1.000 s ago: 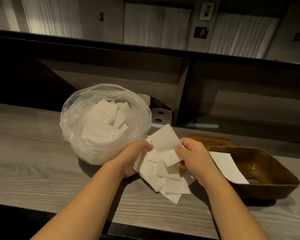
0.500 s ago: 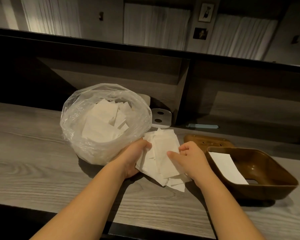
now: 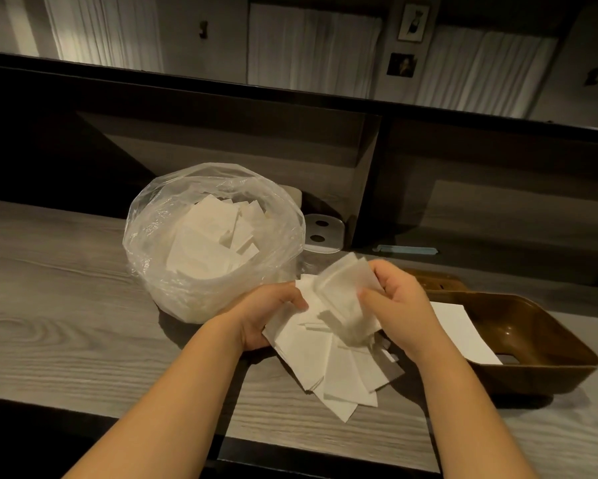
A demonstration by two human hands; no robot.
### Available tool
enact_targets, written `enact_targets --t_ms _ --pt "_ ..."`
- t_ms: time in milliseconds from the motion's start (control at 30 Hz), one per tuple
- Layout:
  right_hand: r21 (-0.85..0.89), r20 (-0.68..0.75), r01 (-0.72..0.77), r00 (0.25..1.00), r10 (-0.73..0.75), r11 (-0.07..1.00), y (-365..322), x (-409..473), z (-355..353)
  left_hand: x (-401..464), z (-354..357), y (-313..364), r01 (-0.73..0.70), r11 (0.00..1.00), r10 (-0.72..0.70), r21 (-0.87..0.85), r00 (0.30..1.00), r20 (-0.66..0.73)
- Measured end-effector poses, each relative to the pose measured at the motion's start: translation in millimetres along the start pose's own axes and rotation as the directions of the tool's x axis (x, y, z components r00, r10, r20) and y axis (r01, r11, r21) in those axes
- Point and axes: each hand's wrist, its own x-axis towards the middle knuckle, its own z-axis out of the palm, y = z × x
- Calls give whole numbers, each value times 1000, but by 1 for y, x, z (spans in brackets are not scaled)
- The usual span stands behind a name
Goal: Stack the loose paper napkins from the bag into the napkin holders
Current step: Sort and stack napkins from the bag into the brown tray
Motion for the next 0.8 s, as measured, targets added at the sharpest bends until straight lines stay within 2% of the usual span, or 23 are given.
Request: enact_targets --t_ms 67,133,233,333,400,467,533,633,700,800 --pt "-115 62 -37 997 45 993 -1 -1 2 1 -1 -1 27 1000 -27 0 1000 3" --pt "-139 80 -51 995 63 989 -2 0 4 1 -2 -2 33 999 -33 -7 999 12" --pt "26 -60 -58 996 60 998 -3 2 3 2 0 -2 -14 999 12 -37 999 -47" --pt "204 -185 -132 968 170 970 -3 4 3 3 4 -1 -47 994 36 -99 993 -108" --pt "227 -205 -182 951 229 957 -3 5 2 4 6 -2 -49 994 35 -100 990 -137" --pt "216 -174 -153 966 192 964 -2 5 2 5 6 -2 -51 995 38 -90 990 -137" --pt "151 -79 -76 993 89 986 -2 5 1 4 4 -2 -30 996 22 -79 995 -100" --pt "-122 94 -4 995 16 992 -1 6 1 3 3 -3 33 998 -32 -52 999 10" --pt "-296 155 37 988 10 955 -1 9 3 1 3 -3 68 997 -67 -21 996 51" --pt "-393 198 91 980 -13 915 -1 11 6 -4 5 0 86 995 -80 -47 990 115"
